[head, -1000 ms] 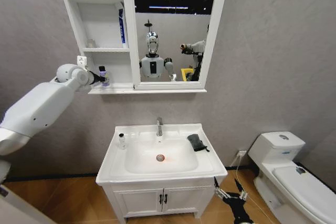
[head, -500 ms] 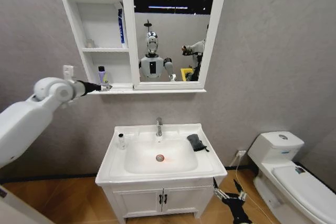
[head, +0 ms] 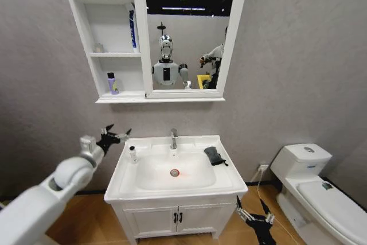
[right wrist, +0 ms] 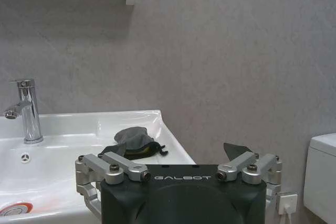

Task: Move facial cleanser and shampoo from washbasin to cabinet, then wipe washbasin with towel.

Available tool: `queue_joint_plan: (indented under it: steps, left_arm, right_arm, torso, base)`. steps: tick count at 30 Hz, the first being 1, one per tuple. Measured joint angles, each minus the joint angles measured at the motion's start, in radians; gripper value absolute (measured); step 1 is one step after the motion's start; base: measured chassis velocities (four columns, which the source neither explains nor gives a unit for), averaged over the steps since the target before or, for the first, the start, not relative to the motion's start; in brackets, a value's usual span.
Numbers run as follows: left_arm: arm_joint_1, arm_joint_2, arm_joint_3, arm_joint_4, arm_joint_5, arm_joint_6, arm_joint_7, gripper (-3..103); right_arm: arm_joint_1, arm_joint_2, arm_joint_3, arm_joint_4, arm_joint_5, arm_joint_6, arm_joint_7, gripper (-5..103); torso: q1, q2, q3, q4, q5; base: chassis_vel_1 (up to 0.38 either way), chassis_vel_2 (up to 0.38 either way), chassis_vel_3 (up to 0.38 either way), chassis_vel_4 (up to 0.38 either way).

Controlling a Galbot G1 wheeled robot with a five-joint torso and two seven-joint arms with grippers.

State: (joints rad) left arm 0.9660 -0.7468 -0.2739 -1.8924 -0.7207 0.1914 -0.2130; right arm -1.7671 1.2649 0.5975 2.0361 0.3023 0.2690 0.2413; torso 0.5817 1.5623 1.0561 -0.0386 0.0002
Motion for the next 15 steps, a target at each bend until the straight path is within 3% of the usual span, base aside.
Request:
queue_joint_plan:
  steps: [2, 3, 5, 15]
  left_arm:
    - [0.045, -0.090, 0.012, 0.056, 0.075, -0.018, 0.015, 99]
    - [0.045, -0.090, 0.012, 0.056, 0.075, -0.018, 0.015, 99]
    - [0.048, -0.164, 0.035, 0.124, 0.129, -0.029, 0.026, 99]
    - [-0.035, -0.322, 0.054, 0.346, 0.221, -0.070, 0.070, 99]
  right_arm:
    - [-0.006, -0.004, 0.006, 0.020, 0.006, -0.005, 0.003, 100]
    - [-0.006, -0.004, 0.006, 0.020, 0.006, -0.005, 0.003, 100]
    - [-0.009, -0.011, 0.011, 0.044, 0.015, -0.016, 0.006, 100]
    - [-0.012, -0.053, 0.010, 0.169, 0.060, -0.086, 0.013, 100]
  torso:
    - [0.000, 0.000, 0.000, -0.0004, -0.0001]
    - [0.000, 0.000, 0.000, -0.0004, -0.0001]
    - [0.000, 0.000, 0.000, -0.0012, -0.0003]
    - [0.000, 0.000, 0.000, -0.0008, -0.0001]
  base:
    - [0.000, 0.000, 0.000, 0.000]
    - [0.000, 0.000, 0.000, 0.000]
    - [0.000, 0.000, 0.000, 0.000]
    - [0.000, 0.000, 0.000, 0.000]
